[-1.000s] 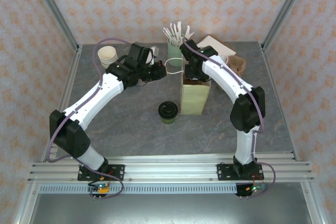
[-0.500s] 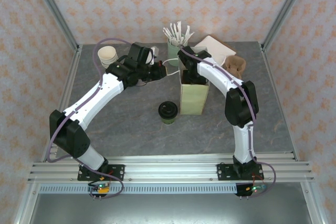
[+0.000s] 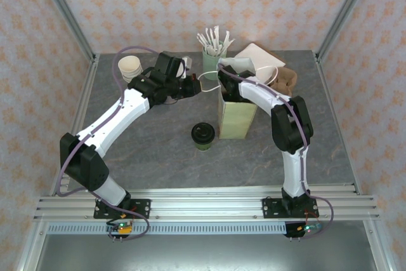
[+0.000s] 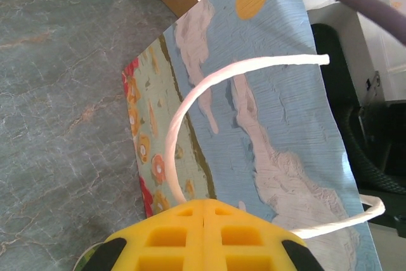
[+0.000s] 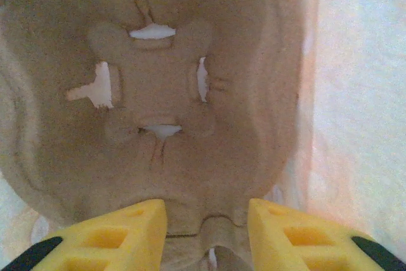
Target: Pack the takeout coffee
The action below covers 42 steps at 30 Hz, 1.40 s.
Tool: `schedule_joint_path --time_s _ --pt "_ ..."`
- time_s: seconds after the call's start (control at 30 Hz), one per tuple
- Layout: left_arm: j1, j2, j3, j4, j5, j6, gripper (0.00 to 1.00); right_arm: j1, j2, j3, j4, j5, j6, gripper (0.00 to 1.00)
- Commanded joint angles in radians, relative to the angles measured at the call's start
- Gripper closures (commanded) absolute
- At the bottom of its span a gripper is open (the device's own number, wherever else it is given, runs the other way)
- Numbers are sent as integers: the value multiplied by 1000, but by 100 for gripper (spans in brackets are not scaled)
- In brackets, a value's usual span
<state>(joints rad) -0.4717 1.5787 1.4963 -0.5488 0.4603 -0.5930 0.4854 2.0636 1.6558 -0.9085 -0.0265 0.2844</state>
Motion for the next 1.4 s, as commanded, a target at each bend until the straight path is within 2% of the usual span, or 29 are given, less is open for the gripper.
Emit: schedule_joint_path --time_s 0.0,0.43,0.63,1.0,1.23,1.37 --pt "-5 -41 -11 -1 -10 26 100 -5 27 -38 21 5 4 60" --pt "-5 -56 -18 -3 -15 25 100 -5 -1 -62 50 10 -15 59" --pt "-5 -54 -25 -1 -13 25 100 -5 -77 34 -2 -1 -24 55" --pt "-5 -54 -28 6 -9 17 100 -5 -171 177 -101 0 -49 52" --pt "-20 -65 -44 23 -9 -2 100 -5 -208 354 -170 20 -79 47" --pt "-26 -69 -46 33 -8 -14 93 -5 -239 451 -199 16 -96 45"
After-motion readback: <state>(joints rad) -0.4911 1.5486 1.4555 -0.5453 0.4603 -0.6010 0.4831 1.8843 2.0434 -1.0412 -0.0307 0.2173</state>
